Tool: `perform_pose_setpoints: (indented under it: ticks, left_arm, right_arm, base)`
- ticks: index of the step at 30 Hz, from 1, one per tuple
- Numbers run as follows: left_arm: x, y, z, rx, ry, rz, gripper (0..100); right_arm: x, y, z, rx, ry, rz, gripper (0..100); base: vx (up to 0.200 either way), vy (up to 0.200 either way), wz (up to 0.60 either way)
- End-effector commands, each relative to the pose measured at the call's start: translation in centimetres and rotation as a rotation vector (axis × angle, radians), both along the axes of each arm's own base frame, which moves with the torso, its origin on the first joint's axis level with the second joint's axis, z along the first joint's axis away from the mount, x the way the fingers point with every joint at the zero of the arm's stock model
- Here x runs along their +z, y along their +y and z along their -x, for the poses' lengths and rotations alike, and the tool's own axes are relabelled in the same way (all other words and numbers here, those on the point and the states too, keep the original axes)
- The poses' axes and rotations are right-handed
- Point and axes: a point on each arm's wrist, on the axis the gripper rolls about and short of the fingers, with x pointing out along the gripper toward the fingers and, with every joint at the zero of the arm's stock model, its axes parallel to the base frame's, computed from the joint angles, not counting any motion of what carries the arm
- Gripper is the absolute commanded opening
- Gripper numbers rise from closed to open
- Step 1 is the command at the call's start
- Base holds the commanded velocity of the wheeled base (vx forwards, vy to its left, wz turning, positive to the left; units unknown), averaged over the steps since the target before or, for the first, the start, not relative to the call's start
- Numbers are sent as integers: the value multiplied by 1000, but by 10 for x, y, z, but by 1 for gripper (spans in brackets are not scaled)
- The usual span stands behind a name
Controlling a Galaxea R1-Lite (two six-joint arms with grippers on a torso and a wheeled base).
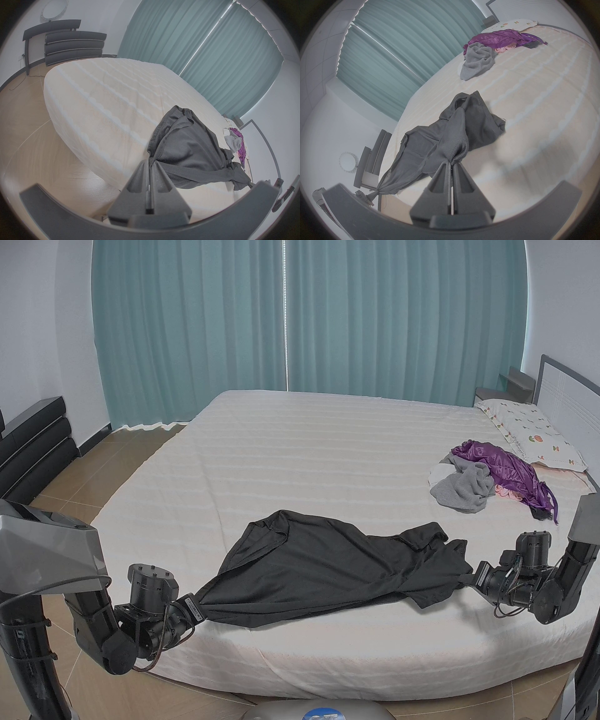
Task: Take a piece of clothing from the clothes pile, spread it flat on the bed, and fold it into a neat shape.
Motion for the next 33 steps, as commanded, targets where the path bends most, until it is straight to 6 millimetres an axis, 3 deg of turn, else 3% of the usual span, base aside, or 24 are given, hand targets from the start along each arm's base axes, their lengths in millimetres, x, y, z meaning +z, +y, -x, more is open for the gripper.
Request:
perform_pose_setpoints:
  ticks: [1,6,15,20,21,27,33]
  left_arm:
    - [4,1,2,-6,-9,-5,0]
    - [8,4,10,-41,-7,-50,0]
    - [6,5,26,-105,73,-131,0]
    - [1,-1,36,-155,135,-167,0]
    - [0,-3,38,-167,148,-172,0]
    - [-3,-5,40,-182,172,-182,0]
    - [-3,-5,40,-182,172,-182,0]
  right_arm:
    - [9,-2,19,-2,9,3,0]
    - [7,-4,42,10,58,15,0]
    - [-9,-10,101,104,209,133,0]
    - [-15,-14,111,122,265,163,0]
    - [-17,-15,113,117,284,163,100]
    - [-17,-15,108,118,265,158,100]
    - [-23,-20,79,97,216,153,100]
  base:
    - [0,0,0]
    - [0,0,0]
    - [0,0,0]
    - [0,0,0]
    - [0,0,0]
    - [0,0,0]
    - [0,0,0]
